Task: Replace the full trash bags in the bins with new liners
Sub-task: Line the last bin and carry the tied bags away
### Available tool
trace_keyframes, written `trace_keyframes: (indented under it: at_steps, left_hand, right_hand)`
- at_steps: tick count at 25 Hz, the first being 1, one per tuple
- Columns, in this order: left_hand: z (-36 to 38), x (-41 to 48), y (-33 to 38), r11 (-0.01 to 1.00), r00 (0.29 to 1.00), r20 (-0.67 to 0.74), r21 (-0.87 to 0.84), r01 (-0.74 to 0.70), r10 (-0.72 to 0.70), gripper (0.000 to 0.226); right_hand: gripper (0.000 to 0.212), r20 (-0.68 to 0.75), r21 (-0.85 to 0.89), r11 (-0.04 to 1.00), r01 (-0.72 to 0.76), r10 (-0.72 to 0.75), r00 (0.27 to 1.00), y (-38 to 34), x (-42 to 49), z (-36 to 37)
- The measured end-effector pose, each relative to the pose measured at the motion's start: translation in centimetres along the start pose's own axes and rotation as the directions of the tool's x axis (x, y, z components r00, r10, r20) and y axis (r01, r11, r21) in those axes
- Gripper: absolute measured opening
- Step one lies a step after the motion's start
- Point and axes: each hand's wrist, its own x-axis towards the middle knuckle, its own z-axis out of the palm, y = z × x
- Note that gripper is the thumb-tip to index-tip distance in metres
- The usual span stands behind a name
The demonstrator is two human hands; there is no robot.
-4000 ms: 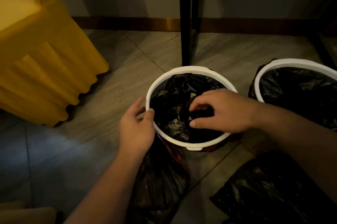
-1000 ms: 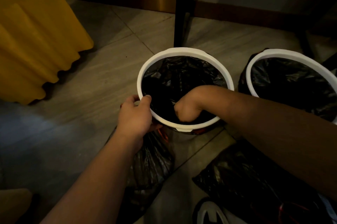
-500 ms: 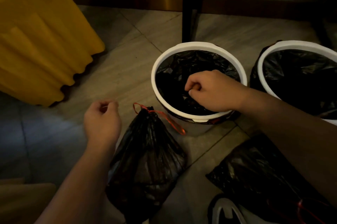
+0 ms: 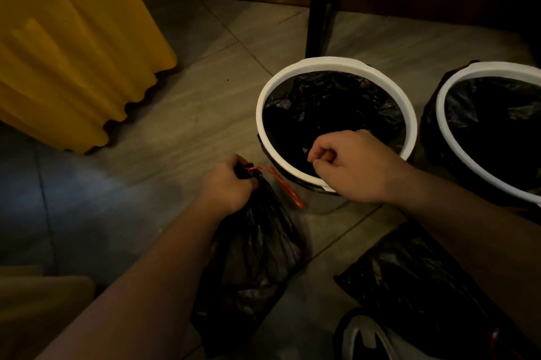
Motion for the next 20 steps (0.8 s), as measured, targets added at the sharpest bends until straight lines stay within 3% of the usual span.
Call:
trace_keyframes:
  at_steps: [1, 4, 9, 11, 13, 14, 16, 18, 20]
  left_hand:
    - [-0.2, -0.1, -0.2, 1.000, 0.999, -0.036, -0.001, 0.006, -0.006, 0.023]
    - [-0.9, -1.5, -0.9, 0.999, 0.992, -0.121, -0.035, 0.025, -0.029, 0.027]
    - [-2.3, -8.4, -1.1, 0.993, 0.983, -0.178, -0.120, 0.021, -0.042, 0.028]
    - [-2.8, -11.8, -0.6, 0.998, 0.977, -0.212, -0.070, -0.005, -0.010, 0.035]
    - [-3.4, -14.9, 0.2, 0.999, 0.974, -0.225, -0.035, -0.018, 0.009, 0.046]
    - [-3.7, -16.2, 0.8, 0.999, 0.975, -0.221, -0.030, -0.015, 0.008, 0.049]
    - [-4.4, -18.3, 1.8, 1.000, 0.977, -0.214, -0.006, -0.018, 0.016, 0.046]
    - [-5.2, -19.5, 2.6, 0.998, 0.981, -0.188, 0.039, -0.045, 0.052, 0.038]
    - [-5.9, -20.3, 3.3, 0.995, 0.985, -0.151, 0.061, -0.074, 0.082, 0.031]
  right_hand:
    - [0.014, 0.012, 0.004, 1.000, 0.003, -0.003, 1.000, 0.1, 0.0, 0.2]
    - [0.011, -0.008, 0.018, 1.000, -0.006, 0.006, 1.000, 0.5, -0.1, 0.9]
    - [0.010, -0.313, -0.074, 0.996, 0.044, -0.065, 0.948, -2.1, -2.8, 0.5]
    - [0.012, -0.311, -0.087, 0.988, 0.132, -0.152, 0.938, -4.7, -5.4, 0.3]
    - [0.019, -0.110, -0.011, 0.992, 0.125, -0.126, 0.986, -7.4, -7.9, 0.7]
    - [0.030, 0.051, 0.034, 0.999, 0.039, -0.040, 0.998, -8.9, -8.8, 0.9]
    - [0.060, 0.303, 0.049, 0.989, -0.139, 0.118, 0.946, -11.0, -9.3, 1.9]
    - [0.080, 0.405, -0.040, 0.966, -0.254, 0.249, 0.880, -11.9, -8.3, 3.1]
    - [0.071, 0.462, -0.127, 0.937, -0.325, 0.346, 0.817, -12.1, -7.0, 4.1]
